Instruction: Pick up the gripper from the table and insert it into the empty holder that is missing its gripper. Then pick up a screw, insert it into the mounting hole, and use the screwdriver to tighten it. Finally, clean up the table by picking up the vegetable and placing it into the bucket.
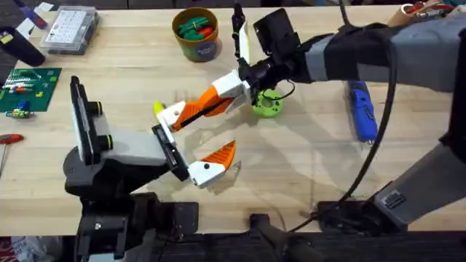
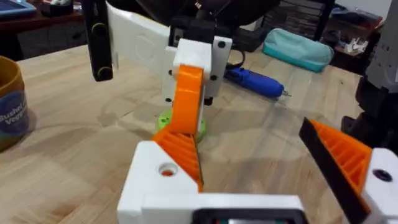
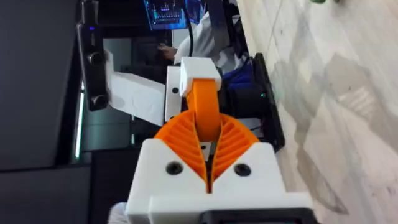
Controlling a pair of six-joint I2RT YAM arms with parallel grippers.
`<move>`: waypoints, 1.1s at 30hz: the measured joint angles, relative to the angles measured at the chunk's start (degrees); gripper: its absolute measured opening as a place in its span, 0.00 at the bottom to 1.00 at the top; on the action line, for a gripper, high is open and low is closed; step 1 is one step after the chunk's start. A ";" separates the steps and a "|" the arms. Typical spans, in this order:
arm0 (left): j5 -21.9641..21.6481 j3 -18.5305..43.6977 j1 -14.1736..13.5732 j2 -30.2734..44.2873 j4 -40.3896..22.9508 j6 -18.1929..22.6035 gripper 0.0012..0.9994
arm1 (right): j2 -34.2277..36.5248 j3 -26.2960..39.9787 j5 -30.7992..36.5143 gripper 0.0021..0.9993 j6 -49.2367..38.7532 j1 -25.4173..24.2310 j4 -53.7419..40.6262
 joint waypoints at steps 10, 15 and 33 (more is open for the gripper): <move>-0.34 0.00 0.00 0.01 0.12 0.89 0.99 | -4.64 -9.17 4.69 0.00 14.79 0.47 22.95; -0.28 0.00 0.00 0.01 0.07 0.81 0.99 | -6.03 -11.73 6.38 0.00 19.05 1.16 26.65; -0.56 0.00 0.00 0.01 0.09 0.58 0.99 | -6.41 -12.27 7.87 0.00 21.34 1.59 27.53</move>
